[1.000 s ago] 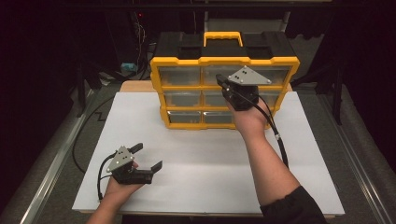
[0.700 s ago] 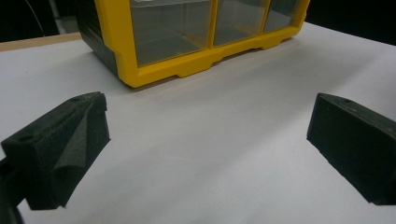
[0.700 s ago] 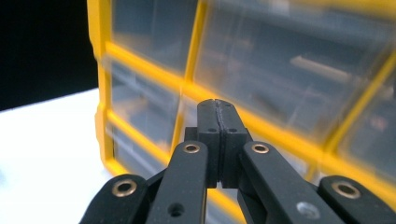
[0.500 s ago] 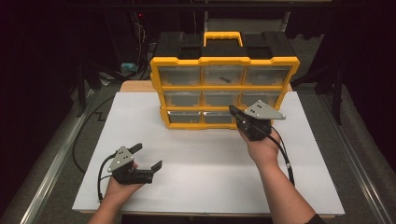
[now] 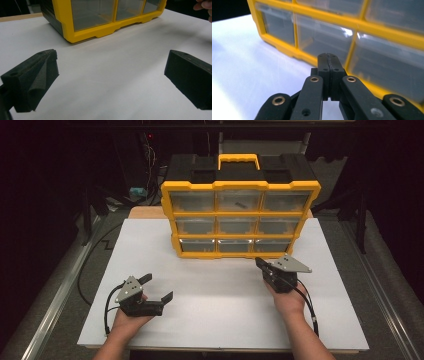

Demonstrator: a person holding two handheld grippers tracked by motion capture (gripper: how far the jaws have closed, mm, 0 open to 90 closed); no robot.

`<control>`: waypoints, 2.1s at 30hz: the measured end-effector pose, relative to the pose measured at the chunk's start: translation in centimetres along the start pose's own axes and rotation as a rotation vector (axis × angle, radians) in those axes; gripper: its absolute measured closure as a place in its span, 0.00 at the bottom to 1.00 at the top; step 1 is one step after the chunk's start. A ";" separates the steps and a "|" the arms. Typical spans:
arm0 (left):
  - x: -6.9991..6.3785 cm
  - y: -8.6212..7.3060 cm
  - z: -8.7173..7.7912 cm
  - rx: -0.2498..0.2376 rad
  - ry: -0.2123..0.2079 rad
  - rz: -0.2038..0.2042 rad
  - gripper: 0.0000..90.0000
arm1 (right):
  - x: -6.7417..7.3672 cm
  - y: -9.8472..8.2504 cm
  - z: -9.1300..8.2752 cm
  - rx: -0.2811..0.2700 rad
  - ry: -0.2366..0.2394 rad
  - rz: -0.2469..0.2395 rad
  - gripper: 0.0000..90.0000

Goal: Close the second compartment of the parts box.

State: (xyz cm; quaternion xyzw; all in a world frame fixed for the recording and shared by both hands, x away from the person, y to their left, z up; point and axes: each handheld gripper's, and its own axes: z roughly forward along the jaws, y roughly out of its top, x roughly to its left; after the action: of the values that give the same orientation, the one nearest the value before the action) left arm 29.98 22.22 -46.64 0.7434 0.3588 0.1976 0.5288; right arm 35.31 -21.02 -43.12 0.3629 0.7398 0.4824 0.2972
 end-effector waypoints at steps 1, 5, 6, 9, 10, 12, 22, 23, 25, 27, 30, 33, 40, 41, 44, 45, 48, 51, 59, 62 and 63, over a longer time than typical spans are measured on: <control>0.0 0.0 0.0 0.000 0.000 0.000 0.00 | -0.1 -0.5 -0.5 -0.001 -0.004 0.002 1.00; 0.1 0.0 -0.1 0.000 0.003 0.000 0.00 | -0.3 -2.0 -2.5 0.003 -0.014 0.020 1.00; 0.1 0.0 -0.1 -0.001 0.004 -0.001 0.00 | -0.3 -2.4 -3.0 0.004 -0.018 0.016 1.00; 0.2 0.0 -0.2 0.000 0.009 -0.004 0.00 | -0.3 -3.4 -4.6 0.001 -0.031 0.021 1.00; 0.3 0.0 -0.3 0.001 0.011 -0.006 0.00 | -0.4 -3.6 -5.1 -0.004 -0.029 0.026 1.00; 0.4 0.0 -0.3 -0.002 0.014 -0.012 0.00 | -0.7 -4.0 -6.1 -0.006 -0.037 0.035 1.00; 0.3 -0.1 -0.1 0.020 0.010 -0.010 0.00 | -0.6 -4.9 -6.6 -0.006 -0.027 0.057 1.00; 0.4 -0.1 -0.1 0.022 0.012 -0.010 0.00 | -0.6 -5.0 -6.4 0.002 -0.021 0.058 1.00; 0.3 -0.1 -0.2 0.017 0.013 -0.017 0.00 | -0.5 -5.2 -6.2 0.024 -0.025 0.051 0.98; 0.3 0.0 -0.3 0.008 0.012 -0.021 0.00 | -0.6 -5.3 -6.1 0.027 -0.018 0.058 0.94; 0.4 0.0 -0.4 0.008 0.014 -0.023 0.00 | -0.6 -5.4 -6.0 0.033 -0.018 0.080 0.83; 0.4 0.0 -0.4 0.008 0.019 -0.019 0.00 | -0.7 -5.5 -6.0 0.046 -0.012 0.080 0.69; 0.4 0.2 -0.5 0.005 0.019 -0.020 0.00 | -0.8 -5.7 -5.9 0.016 0.026 0.096 0.22; 0.4 0.2 -0.5 0.006 0.020 -0.017 0.00 | -0.8 -5.7 -5.8 0.009 0.027 0.098 0.18; 0.4 0.2 -0.6 0.005 0.025 -0.015 0.00 | -0.7 -5.6 -5.6 0.009 0.035 0.117 0.03; 0.4 0.2 -0.7 0.004 0.026 -0.017 0.00 | -0.7 -5.6 -5.6 0.016 0.032 0.116 0.00; 0.4 0.2 -0.9 -0.003 0.033 -0.021 0.00 | -0.6 -5.4 -6.4 -0.009 0.013 0.111 0.00; 0.4 0.2 -0.8 0.010 0.042 -0.011 0.00 | -0.8 -4.9 -7.4 -0.068 -0.015 0.117 0.00; 0.4 0.2 -0.6 0.013 0.052 -0.013 0.00 | -1.1 -5.1 -6.9 -0.039 -0.037 0.090 0.00; 0.5 0.1 -0.6 0.009 0.054 -0.026 0.00 | -1.3 -5.3 -7.0 -0.037 -0.040 0.108 0.00; 0.4 0.1 -0.6 0.009 0.054 -0.025 0.00 | -1.3 -5.2 -7.0 -0.038 -0.040 0.103 0.00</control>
State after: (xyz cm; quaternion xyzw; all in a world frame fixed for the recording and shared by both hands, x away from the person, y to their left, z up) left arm 29.88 22.92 -46.33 0.7356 0.3829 0.2094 0.5180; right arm 29.22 -26.98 -45.35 0.4043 0.7049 0.5034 0.2937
